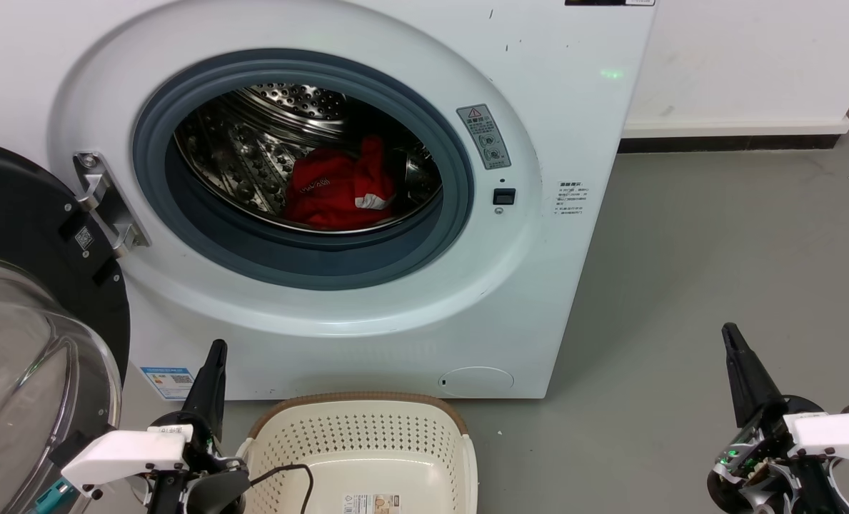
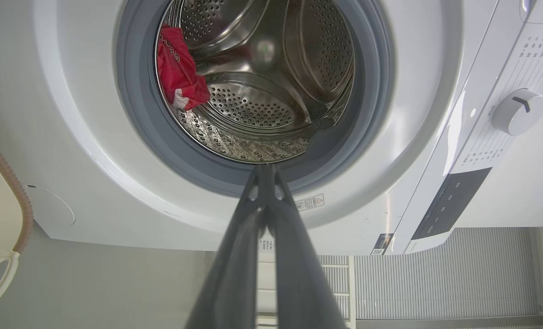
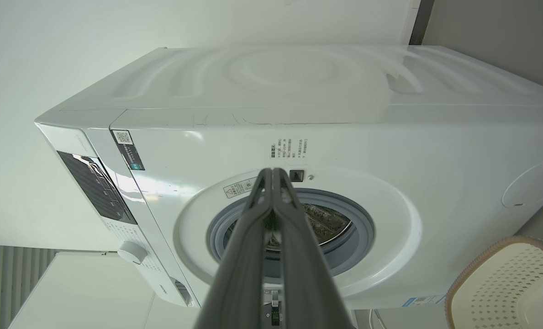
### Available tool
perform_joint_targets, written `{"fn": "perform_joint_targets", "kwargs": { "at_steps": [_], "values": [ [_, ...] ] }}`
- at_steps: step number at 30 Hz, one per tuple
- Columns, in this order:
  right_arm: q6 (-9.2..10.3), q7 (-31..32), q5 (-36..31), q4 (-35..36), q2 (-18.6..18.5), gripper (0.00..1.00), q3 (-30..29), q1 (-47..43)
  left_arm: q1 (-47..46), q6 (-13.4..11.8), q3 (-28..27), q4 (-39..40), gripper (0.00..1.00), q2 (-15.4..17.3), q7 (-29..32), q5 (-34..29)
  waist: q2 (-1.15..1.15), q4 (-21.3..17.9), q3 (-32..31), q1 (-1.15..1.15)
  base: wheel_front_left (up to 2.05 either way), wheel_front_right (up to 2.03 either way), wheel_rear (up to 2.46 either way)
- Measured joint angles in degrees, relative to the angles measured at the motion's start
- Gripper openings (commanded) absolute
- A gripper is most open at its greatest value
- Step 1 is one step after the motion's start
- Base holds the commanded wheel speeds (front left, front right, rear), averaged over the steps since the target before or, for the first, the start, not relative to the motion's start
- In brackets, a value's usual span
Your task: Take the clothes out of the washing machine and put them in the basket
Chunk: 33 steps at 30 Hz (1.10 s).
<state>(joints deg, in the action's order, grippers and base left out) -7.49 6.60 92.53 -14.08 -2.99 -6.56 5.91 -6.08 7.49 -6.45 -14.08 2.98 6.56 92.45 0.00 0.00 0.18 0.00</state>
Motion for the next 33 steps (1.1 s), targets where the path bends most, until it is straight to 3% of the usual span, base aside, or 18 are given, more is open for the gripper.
{"fn": "perform_joint_targets", "kwargs": {
  "at_steps": [3,4,11,17,33],
  "values": [
    [0.0,0.0,0.0,0.0,0.0,0.0,0.0,0.0,0.0,0.01,0.0,0.0,0.0,0.0,0.0,0.0,0.0,0.0,0.0,0.0,0.0,0.0,0.0],
    [0.0,0.0,0.0,0.0,0.0,1.0,0.0,0.0,0.0,0.01,0.0,0.0,1.0,0.0,0.0,0.0,0.0,0.0,0.0,0.0,0.0,0.0,0.0],
    [0.01,-0.62,-0.02,-2.3,0.24,1.0,0.11,-2.67,2.55,-0.02,0.58,-2.23,1.0,-0.22,-0.64,-0.18,0.0,0.01,0.01,0.0,0.0,0.0,0.0],
    [0.0,-2.35,-3.38,-1.59,0.3,1.0,-0.12,-2.75,2.55,-0.08,0.58,-0.9,1.0,-0.22,-2.33,-3.82,0.0,0.02,0.07,0.0,0.0,0.0,0.0],
    [0.0,-6.35,-24.27,5.23,0.31,1.0,-0.3,-4.18,2.72,-4.88,2.65,5.76,1.0,-0.22,-6.36,-23.57,0.0,0.01,0.48,0.0,0.0,0.0,0.0]
  ]
}}
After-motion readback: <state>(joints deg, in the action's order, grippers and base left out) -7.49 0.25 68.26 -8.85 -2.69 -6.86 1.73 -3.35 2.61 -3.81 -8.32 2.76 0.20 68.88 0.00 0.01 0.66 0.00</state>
